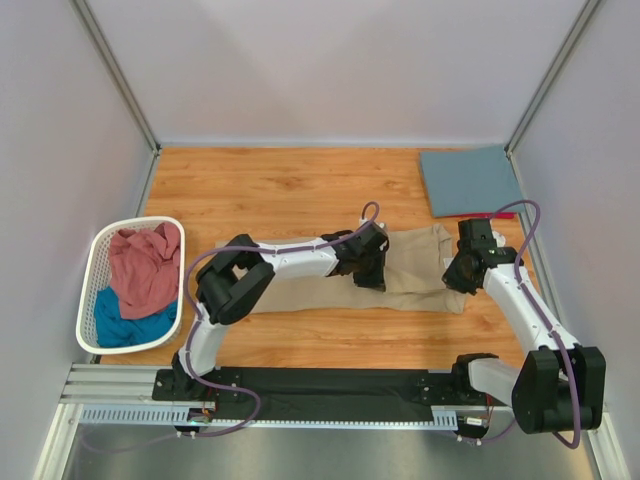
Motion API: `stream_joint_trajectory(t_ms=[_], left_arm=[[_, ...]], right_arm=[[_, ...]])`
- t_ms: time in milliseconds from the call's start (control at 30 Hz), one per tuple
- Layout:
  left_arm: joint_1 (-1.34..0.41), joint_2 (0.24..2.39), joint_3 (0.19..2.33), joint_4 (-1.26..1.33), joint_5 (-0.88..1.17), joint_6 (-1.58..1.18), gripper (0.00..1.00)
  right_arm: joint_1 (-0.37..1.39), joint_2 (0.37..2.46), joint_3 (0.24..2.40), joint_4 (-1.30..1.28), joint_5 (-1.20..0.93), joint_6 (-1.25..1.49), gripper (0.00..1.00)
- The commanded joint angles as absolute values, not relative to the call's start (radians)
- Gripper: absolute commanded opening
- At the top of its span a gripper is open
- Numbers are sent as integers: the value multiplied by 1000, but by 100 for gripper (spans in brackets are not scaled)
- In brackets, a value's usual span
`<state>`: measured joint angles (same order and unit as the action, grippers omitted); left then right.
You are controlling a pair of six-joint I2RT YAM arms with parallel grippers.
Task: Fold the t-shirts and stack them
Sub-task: Fold the tshirt
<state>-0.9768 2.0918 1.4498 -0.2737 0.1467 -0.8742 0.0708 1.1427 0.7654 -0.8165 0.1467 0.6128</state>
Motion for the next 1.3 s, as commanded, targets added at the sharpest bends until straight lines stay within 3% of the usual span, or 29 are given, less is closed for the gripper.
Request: stream_joint_trajectory(t_ms=[0,1000,1067,1167,1267], left_arm=[[-985,1985,1444,-330,121,-879,0],[-985,2057,1496,-547,115,-848,0],[-985,2059,1509,-569,106,-850,6],[-985,2034,1522,-609,109,-847,27],[-982,1976,1540,-621,101,-835,37]], right_arm=[[75,1147,793,-853,205,620,0],[83,1180,617,-695,153,689,2],[84,1186,629,-712,155,692,7],[84,1171,679,-799,170,698,26],[84,1140,751,-844,190,707,31]])
